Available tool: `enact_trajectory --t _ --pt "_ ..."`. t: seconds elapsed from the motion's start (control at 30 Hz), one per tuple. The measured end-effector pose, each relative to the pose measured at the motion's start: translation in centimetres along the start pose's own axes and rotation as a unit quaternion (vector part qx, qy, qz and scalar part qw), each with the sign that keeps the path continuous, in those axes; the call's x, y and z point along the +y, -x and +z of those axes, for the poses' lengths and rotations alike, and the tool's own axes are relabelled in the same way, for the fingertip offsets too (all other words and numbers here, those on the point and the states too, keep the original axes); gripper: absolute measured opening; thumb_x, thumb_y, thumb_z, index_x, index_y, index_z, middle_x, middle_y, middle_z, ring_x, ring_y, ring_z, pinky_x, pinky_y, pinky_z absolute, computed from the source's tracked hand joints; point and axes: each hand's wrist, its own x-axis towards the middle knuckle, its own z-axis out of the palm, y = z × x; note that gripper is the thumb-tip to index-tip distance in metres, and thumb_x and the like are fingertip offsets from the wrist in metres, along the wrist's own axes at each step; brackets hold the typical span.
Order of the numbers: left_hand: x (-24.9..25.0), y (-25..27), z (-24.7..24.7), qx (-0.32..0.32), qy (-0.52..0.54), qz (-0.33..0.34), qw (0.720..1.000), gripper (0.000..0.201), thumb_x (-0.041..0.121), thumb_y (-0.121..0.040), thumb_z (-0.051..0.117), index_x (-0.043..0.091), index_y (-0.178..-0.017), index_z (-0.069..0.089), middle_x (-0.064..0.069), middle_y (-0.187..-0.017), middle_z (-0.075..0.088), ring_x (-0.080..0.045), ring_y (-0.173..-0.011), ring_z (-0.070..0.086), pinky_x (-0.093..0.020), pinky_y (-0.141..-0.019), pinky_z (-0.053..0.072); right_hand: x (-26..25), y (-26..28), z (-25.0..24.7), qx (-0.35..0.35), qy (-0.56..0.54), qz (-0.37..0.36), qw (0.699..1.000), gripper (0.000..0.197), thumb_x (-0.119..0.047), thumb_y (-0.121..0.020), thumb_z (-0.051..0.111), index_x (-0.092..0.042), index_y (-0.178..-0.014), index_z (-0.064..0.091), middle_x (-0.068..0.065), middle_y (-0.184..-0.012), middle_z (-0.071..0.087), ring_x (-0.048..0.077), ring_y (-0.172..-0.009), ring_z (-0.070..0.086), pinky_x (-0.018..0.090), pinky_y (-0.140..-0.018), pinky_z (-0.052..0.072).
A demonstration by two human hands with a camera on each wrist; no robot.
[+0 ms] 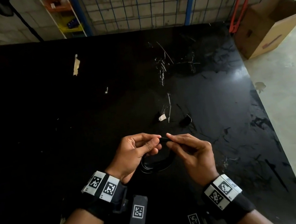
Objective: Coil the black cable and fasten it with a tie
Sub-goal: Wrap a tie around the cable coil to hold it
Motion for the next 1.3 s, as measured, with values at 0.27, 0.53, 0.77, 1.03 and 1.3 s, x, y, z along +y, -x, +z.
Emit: enact_trajectory --t 0.27,0.53,0.77,1.03,1.3 --pt "-0.8 -5.3 -1.5 0.028 -0.052 -0.017 0.998 0.032 0.019 -0.077 0.077 0.0 -0.103 0.079 -0.012 -0.082 0.079 -0.009 -0.069 0.072 -0.016 -0.069 0.058 8.0 -9.4 -5.9 0.079 0.184 0.198 0.96 0.008 -0.026 -0.096 0.073 -0.022 -0.1 0.078 -0.001 -0.088 0.081 0.02 -0.087 0.079 0.029 -0.085 0.062" --pt "-0.8 -5.6 -3.0 0.07 -0.036 0.003 0.997 0.031 0.018 -0.076 0.075 0.002 -0.103 0.078 -0.008 -0.079 0.079 -0.007 -0.069 0.072 -0.015 -0.069 0.059 16.4 -16.8 -7.4 0.062 0.378 0.364 0.849 0.031 -0.045 -0.087 0.07 -0.02 -0.104 0.068 0.007 -0.111 0.073 0.032 -0.11 0.067 0.031 -0.08 0.045" --pt "-1.1 -5.8 -2.9 0.085 -0.05 0.021 0.995 0.03 0.018 -0.076 0.076 0.003 -0.103 0.078 -0.009 -0.081 0.08 -0.009 -0.072 0.074 -0.016 -0.071 0.059 19.5 -18.1 -6.7 0.101 0.314 0.396 0.857 0.006 -0.024 -0.084 0.074 -0.021 -0.089 0.073 0.008 -0.096 0.073 0.032 -0.098 0.074 0.033 -0.084 0.058" --pt "-0.9 -5.9 -2.2 0.07 -0.061 0.031 0.995 0.026 0.015 -0.079 0.076 0.002 -0.102 0.078 -0.009 -0.08 0.08 -0.009 -0.071 0.074 -0.017 -0.07 0.059 13.2 -14.3 -6.1 0.074 -0.033 0.354 0.932 0.02 0.004 -0.085 0.077 -0.014 -0.077 0.072 0.009 -0.079 0.07 0.017 -0.067 0.068 0.025 -0.06 0.054" --pt "0.1 -4.8 -0.8 0.057 -0.089 0.077 0.991 0.014 0.005 -0.089 0.074 0.003 -0.103 0.078 -0.01 -0.083 0.08 -0.01 -0.072 0.075 -0.018 -0.073 0.059 4.6 -9.5 -4.8 0.018 -0.134 0.302 0.944 0.015 0.007 -0.094 0.066 -0.002 -0.099 0.076 0.016 -0.086 0.072 0.017 -0.07 0.069 0.023 -0.067 0.058"
